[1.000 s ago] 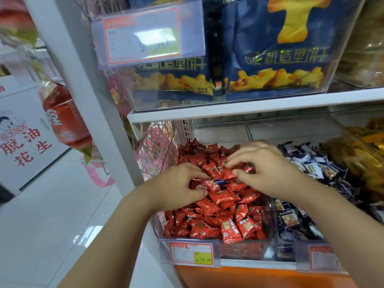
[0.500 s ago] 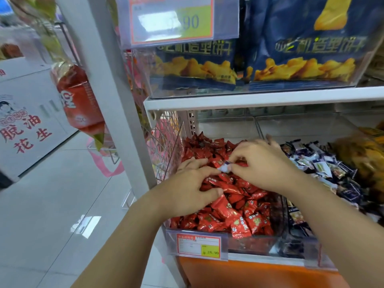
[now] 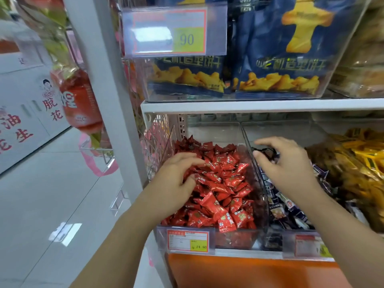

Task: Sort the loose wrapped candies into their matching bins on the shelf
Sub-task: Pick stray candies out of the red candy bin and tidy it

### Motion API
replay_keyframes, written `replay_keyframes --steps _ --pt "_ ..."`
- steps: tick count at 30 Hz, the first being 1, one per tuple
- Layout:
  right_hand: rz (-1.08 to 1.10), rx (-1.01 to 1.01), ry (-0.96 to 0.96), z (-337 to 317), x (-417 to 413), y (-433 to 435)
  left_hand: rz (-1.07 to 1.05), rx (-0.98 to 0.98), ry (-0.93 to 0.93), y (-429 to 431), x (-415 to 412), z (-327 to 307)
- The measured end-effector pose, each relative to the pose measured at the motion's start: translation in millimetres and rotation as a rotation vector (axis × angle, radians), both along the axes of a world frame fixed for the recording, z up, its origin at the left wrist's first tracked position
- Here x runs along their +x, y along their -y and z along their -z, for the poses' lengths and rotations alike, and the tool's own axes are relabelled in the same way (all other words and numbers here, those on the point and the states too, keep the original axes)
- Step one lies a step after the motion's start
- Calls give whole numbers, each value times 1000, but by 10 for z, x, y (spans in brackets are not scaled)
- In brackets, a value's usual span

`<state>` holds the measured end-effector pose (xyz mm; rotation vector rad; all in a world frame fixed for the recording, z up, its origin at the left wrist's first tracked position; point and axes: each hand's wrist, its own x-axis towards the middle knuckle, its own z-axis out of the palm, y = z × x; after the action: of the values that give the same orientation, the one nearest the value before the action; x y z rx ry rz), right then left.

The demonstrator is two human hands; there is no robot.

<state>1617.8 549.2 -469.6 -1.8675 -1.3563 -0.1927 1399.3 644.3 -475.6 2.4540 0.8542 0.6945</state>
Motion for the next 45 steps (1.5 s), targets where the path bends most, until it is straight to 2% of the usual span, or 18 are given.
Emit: replay_keyframes --steps 2,5,8,10,18,24,28,35,38,41,45 --pt "-173 -62 4 -98 -149 -128 -53 97 91 8 -12 39" --pt "-403 -335 92 -189 -269 -488 -128 160 191 12 -3 93" --pt "-449 -555 207 -192 -266 -957 -176 146 256 27 29 123" --pt "-439 -601 189 -188 -239 -1217 -204 126 309 28 43 107" --pt "-549 -588 291 34 -190 -1880 -228 40 395 -17 42 40" --pt "-394 -556 415 110 -161 -1920 -224 42 387 -35 47 59" --pt "-393 -470 248 -69 -201 -1650 -220 47 383 -39 38 66" --pt "-173 -113 -27 -226 -26 -460 -226 57 382 -35 34 84" --pt "-35 -28 -27 -127 134 -131 -222 73 389 -19 24 104" --pt "69 -58 8 -26 296 24 -209 102 381 16 -3 126" --pt "-72 -142 113 -137 173 16 -195 123 381 81 -38 134"
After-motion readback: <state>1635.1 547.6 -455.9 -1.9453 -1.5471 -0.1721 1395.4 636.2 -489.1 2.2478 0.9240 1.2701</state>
